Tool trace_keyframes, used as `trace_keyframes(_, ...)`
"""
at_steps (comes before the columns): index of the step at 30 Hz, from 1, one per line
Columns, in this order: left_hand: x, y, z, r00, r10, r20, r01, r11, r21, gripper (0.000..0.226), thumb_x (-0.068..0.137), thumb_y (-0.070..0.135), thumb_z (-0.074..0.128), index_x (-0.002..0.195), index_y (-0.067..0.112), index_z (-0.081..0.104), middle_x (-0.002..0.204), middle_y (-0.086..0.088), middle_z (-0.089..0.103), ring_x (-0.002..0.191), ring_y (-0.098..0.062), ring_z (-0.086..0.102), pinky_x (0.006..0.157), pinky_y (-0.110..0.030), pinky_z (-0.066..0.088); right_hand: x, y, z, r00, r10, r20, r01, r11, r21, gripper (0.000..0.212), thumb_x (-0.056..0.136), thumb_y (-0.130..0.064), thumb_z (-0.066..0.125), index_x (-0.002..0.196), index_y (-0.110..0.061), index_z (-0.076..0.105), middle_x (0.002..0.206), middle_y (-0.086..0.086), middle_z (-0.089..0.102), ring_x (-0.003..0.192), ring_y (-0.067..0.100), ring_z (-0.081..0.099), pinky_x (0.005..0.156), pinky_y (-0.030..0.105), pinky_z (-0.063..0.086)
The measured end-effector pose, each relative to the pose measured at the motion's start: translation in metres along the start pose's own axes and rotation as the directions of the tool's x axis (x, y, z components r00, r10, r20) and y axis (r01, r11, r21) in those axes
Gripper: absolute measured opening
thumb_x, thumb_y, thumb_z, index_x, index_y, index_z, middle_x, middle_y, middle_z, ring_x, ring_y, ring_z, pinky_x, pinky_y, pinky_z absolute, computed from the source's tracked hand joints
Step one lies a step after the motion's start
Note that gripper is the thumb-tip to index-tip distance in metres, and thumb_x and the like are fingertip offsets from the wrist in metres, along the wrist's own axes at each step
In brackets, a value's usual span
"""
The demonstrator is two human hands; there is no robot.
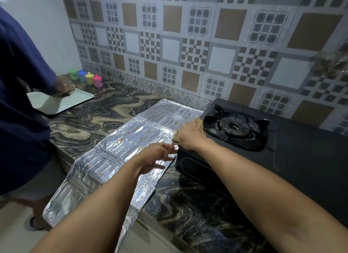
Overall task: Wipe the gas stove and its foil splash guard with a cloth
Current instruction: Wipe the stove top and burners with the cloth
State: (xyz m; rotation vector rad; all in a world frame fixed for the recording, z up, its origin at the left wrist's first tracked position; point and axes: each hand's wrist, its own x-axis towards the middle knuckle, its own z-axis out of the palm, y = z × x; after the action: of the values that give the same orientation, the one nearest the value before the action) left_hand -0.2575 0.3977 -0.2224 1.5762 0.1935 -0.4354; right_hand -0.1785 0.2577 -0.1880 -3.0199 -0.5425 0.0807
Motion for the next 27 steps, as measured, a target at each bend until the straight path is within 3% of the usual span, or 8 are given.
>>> trace_keyframes(7,0.020,0.017,-0.009,1.000,-0.005,-0.026,0.009,0.982,0.186,0.041,0.079,-0.005,0.044,0.108,0.015,0.065,0.104,0.002,0.075,0.111,-0.023,0.063,0.088,-0.041,0.048,0.045,0.009,-0.021,0.992,0.049,0.120,-0.042,0.997,-0.059,0.023,0.095,-0.032,0.055,0.101,-0.009,0.059,0.127,0.021,0.055,0.121,0.041,0.045,0.103,0.049,0.035)
trace_keyframes(11,0.038,0.029,-0.012,1.000,0.004,0.012,-0.006,0.980,0.199,0.032,0.087,0.007,0.047,0.109,0.012,0.070,0.108,0.000,0.073,0.108,-0.023,0.063,0.089,-0.041,0.049,0.070,0.013,-0.034,0.978,0.077,0.193,-0.048,0.988,-0.148,0.033,0.097,-0.014,0.049,0.126,0.000,0.055,0.137,0.016,0.052,0.119,0.036,0.052,0.098,0.045,0.042)
trace_keyframes(19,0.076,0.045,-0.005,0.991,-0.023,0.134,-0.019,0.954,0.300,0.031,0.089,0.036,0.060,0.104,0.011,0.072,0.108,-0.004,0.072,0.107,-0.023,0.063,0.099,-0.046,0.044,0.105,0.024,-0.054,0.959,0.098,0.266,-0.032,0.969,-0.243,0.040,0.097,0.001,0.041,0.138,0.003,0.044,0.145,0.014,0.044,0.116,0.030,0.052,0.095,0.035,0.044)
trace_keyframes(21,0.083,0.048,-0.004,0.991,-0.017,0.135,-0.031,0.938,0.346,0.037,0.085,0.041,0.065,0.106,0.011,0.072,0.109,-0.005,0.072,0.107,-0.023,0.063,0.098,-0.048,0.045,0.111,0.031,-0.057,0.946,0.103,0.308,-0.008,0.955,-0.295,0.033,0.099,-0.006,0.044,0.130,-0.002,0.054,0.137,0.012,0.051,0.111,0.028,0.053,0.088,0.033,0.044)
trace_keyframes(23,0.089,0.050,-0.005,0.990,-0.014,0.140,-0.040,0.926,0.375,0.038,0.085,0.042,0.065,0.107,0.012,0.072,0.109,-0.005,0.071,0.105,-0.022,0.063,0.096,-0.047,0.046,0.121,0.040,-0.058,0.946,0.110,0.305,-0.003,0.944,-0.331,0.014,0.098,-0.012,0.049,0.090,-0.010,0.060,0.108,0.009,0.055,0.092,0.025,0.051,0.076,0.030,0.043)
trace_keyframes(24,0.092,0.052,-0.005,0.990,-0.014,0.138,-0.040,0.925,0.378,0.038,0.086,0.042,0.063,0.107,0.011,0.072,0.109,-0.005,0.071,0.104,-0.022,0.063,0.096,-0.047,0.047,0.125,0.043,-0.058,0.947,0.126,0.295,-0.018,0.939,-0.344,0.023,0.096,-0.016,0.051,0.074,-0.010,0.053,0.096,0.005,0.052,0.086,0.025,0.049,0.072,0.030,0.041)
trace_keyframes(25,0.095,0.054,-0.005,0.991,-0.013,0.135,-0.039,0.926,0.375,0.039,0.088,0.042,0.061,0.109,0.011,0.071,0.110,-0.006,0.071,0.103,-0.022,0.064,0.096,-0.047,0.047,0.128,0.044,-0.059,0.947,0.139,0.290,-0.033,0.939,-0.343,0.027,0.094,-0.020,0.054,0.069,-0.010,0.051,0.090,0.004,0.051,0.084,0.026,0.048,0.072,0.030,0.041)
trace_keyframes(27,0.101,0.060,-0.002,0.992,-0.013,0.124,-0.034,0.929,0.369,0.039,0.090,0.041,0.058,0.111,0.010,0.070,0.111,-0.006,0.070,0.099,-0.021,0.063,0.094,-0.046,0.047,0.137,0.051,-0.059,0.941,0.141,0.308,-0.030,0.940,-0.339,0.021,0.094,-0.024,0.055,0.093,-0.005,0.064,0.100,0.009,0.057,0.088,0.028,0.051,0.077,0.032,0.044)
